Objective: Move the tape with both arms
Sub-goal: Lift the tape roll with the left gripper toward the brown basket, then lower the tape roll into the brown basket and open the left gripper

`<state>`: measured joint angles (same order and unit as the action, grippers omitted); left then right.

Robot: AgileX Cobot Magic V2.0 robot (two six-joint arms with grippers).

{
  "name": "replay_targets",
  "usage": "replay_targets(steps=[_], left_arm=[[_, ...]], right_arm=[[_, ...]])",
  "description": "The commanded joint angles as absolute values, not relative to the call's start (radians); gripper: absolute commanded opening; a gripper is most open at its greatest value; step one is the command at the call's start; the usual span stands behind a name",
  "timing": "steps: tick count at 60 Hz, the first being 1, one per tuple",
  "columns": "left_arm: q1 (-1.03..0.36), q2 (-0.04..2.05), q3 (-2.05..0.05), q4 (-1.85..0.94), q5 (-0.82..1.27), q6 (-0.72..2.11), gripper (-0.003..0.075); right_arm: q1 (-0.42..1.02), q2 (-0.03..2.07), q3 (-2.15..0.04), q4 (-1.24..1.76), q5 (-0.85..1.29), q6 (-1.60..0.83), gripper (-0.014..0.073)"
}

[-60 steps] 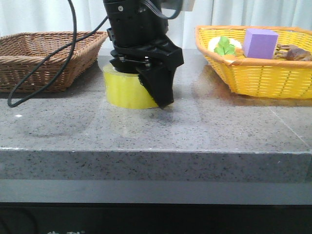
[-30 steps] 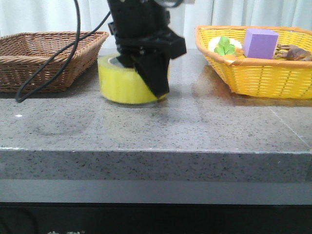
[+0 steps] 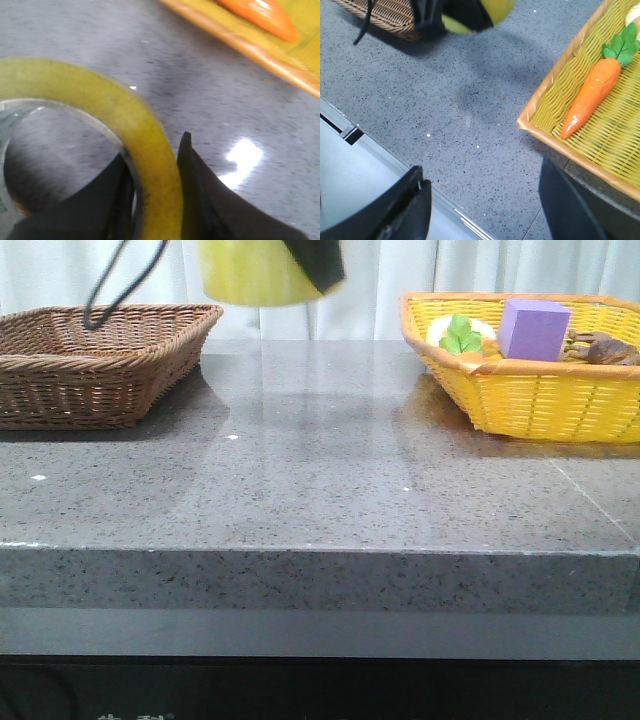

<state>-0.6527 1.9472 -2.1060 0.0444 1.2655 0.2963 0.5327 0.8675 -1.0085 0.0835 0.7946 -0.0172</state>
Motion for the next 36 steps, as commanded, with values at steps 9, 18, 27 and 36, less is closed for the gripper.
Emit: replay_targets(steps=[9, 18, 27, 36], left_arm=[[-0.536, 1.867, -2.172, 0.067, 1.26, 0.287, 0.0101], [-0.437, 1.872, -2.172, 0.067, 1.26, 0.284, 0.0101], [-0.337, 1.887, -2.168, 0.062, 1.26, 0.258, 0.0101], [-0.253, 1.909, -2.157, 0.019, 1.26, 0.258, 0.0101]], right_arm=[[0.527, 0.864, -1.032, 0.09, 0.734, -0.023, 0.0489], [0.527, 0.864, -1.032, 0.09, 0.734, -0.023, 0.0489], [0.527, 0.864, -1.032, 0.09, 0.734, -0.023, 0.0489], [0.527, 0.864, -1.032, 0.09, 0.734, -0.023, 0.0489]])
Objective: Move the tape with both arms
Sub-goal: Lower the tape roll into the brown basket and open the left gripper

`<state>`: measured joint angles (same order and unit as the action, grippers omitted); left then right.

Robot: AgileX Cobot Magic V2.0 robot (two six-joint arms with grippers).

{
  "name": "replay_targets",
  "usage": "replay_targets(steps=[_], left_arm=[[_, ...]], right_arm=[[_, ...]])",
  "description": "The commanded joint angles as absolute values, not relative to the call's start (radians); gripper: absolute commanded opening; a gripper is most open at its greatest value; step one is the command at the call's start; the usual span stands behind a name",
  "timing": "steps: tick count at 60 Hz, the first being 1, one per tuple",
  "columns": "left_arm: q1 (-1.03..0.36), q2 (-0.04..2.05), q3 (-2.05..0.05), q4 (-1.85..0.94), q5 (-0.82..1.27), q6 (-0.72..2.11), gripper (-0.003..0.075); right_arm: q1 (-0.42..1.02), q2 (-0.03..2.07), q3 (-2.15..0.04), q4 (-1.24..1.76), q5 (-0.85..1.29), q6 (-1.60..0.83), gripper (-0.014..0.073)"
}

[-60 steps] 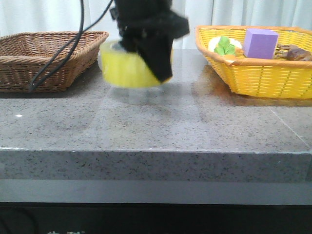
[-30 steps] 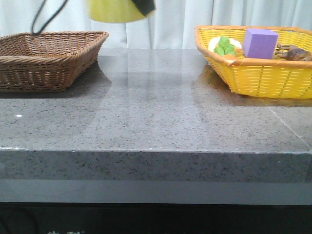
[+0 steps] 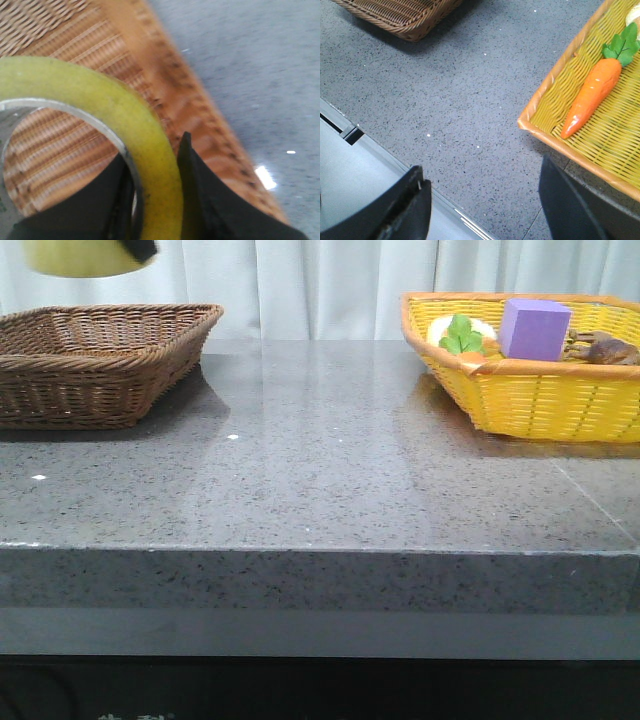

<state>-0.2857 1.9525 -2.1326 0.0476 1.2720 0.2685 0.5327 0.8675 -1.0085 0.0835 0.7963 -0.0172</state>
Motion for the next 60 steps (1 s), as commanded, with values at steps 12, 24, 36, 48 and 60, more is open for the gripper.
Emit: replay_targets(steps=[12, 24, 36, 48, 60], left_arm=[[-0.197, 1.975, -2.142, 0.0, 1.26, 0.258, 0.0101], [-0.193, 2.025, -2.142, -0.034, 1.258, 0.258, 0.0108], [-0.195, 2.037, -2.142, -0.061, 1.26, 0.258, 0.0333], [-0.195, 2.037, -2.142, -0.065, 1.26, 0.258, 0.044], [-0.195, 2.018, -2.144, -0.068, 1.26, 0.25, 0.044]], right_arm=[[0.527, 0.864, -1.032, 0.09, 0.734, -0.023, 0.0489], [0.527, 0.864, -1.032, 0.09, 0.734, -0.023, 0.0489], [0.527, 0.864, -1.032, 0.09, 0.734, -0.023, 0.0489], [0.527, 0.864, -1.032, 0.09, 0.734, -0.023, 0.0489], [0.527, 0.864, -1.032, 0.09, 0.734, -0.023, 0.0489]])
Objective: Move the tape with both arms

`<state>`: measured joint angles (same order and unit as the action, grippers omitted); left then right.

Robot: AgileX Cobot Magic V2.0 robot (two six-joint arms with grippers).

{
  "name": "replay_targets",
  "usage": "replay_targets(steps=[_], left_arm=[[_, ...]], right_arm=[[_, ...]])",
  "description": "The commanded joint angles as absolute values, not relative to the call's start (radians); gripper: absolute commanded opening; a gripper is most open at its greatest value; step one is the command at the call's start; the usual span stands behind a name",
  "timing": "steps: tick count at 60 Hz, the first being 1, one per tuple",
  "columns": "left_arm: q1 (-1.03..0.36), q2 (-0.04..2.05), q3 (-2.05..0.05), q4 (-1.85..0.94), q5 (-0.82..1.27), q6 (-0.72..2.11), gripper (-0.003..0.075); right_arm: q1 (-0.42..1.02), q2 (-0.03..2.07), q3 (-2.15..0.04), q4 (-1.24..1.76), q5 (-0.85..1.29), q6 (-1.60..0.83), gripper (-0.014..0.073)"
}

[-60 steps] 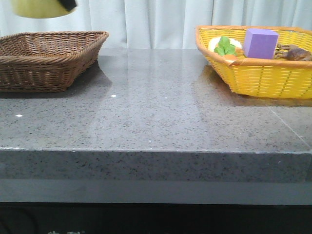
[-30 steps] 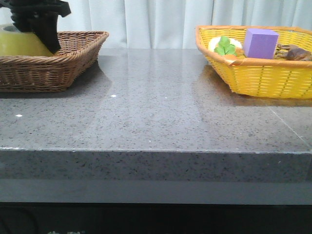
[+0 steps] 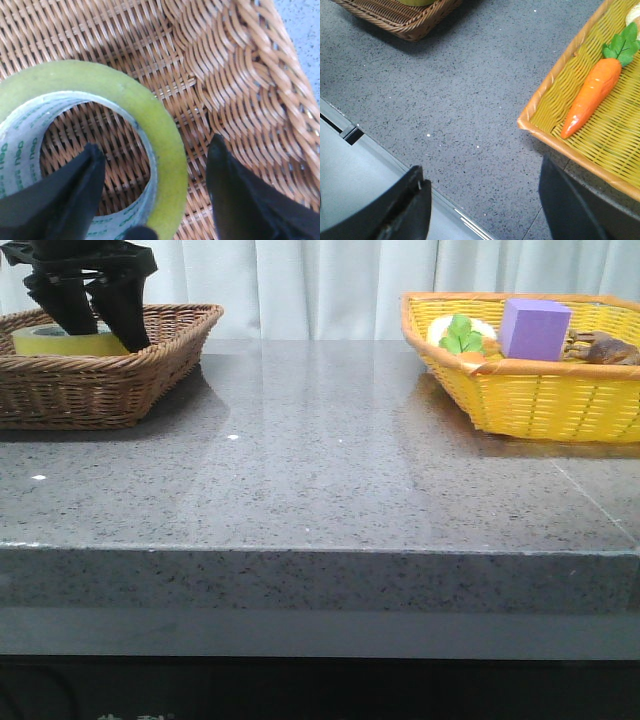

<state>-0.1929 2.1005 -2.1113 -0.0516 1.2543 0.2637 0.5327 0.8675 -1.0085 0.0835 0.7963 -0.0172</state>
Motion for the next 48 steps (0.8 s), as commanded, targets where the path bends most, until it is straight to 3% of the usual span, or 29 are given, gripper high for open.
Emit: replay_targets(steps=[1, 33, 48], left_arm=[[-0.195, 2.017, -2.144, -0.068, 1.26, 0.245, 0.044], [-0.203, 1.795, -2.139, -0.173, 1.26, 0.135, 0.044], [-0.271, 1.603, -1.981, -0.187, 1.26, 0.135, 0.044]], right_arm=[[0.527, 0.864, -1.032, 0.09, 0.734, -0.023, 0.0489], [0.527, 0.864, -1.032, 0.09, 0.734, -0.023, 0.0489], [0.527, 0.864, -1.032, 0.09, 0.733, -0.023, 0.0489]])
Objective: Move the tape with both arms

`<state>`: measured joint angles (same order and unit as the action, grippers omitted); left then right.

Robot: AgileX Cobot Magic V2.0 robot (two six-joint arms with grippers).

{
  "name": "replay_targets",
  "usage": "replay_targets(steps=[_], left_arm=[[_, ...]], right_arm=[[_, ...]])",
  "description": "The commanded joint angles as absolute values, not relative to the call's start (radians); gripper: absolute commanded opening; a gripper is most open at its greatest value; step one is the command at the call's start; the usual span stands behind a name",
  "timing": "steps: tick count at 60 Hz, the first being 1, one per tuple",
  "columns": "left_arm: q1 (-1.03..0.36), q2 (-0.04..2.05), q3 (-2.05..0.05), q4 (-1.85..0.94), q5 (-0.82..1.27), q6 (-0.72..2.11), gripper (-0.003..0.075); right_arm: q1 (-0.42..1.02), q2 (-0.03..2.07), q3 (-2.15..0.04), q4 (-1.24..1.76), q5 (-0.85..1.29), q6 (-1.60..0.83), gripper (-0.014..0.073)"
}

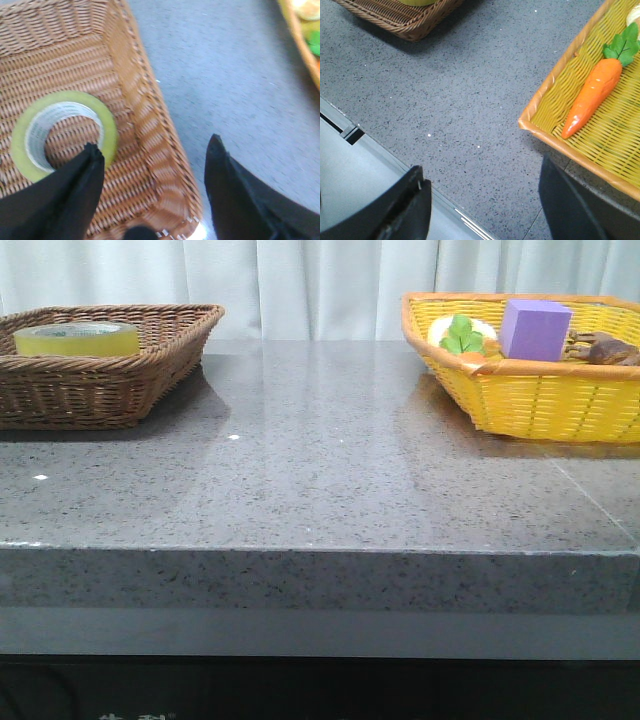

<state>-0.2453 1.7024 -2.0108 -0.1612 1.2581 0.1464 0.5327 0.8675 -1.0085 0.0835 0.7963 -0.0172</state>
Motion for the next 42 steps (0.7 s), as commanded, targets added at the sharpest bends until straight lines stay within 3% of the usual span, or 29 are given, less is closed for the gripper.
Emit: replay_targets(steps=[1, 22, 42], left_arm=[[-0.278, 1.586, -1.957, -0.187, 1.26, 0.135, 0.044], [-0.411, 1.299, -1.53, -0.169, 1.208, 0.139, 0.044], [-0.435, 0.979, -1.152, -0.111, 0.926, 0.139, 0.044]], right_arm=[[0.527, 0.864, -1.032, 0.09, 0.734, -0.023, 0.0489], [0.527, 0.864, -1.032, 0.091, 0.739, -0.023, 0.0489], [0.527, 0.864, -1.032, 0.091, 0.77, -0.016, 0.0489]])
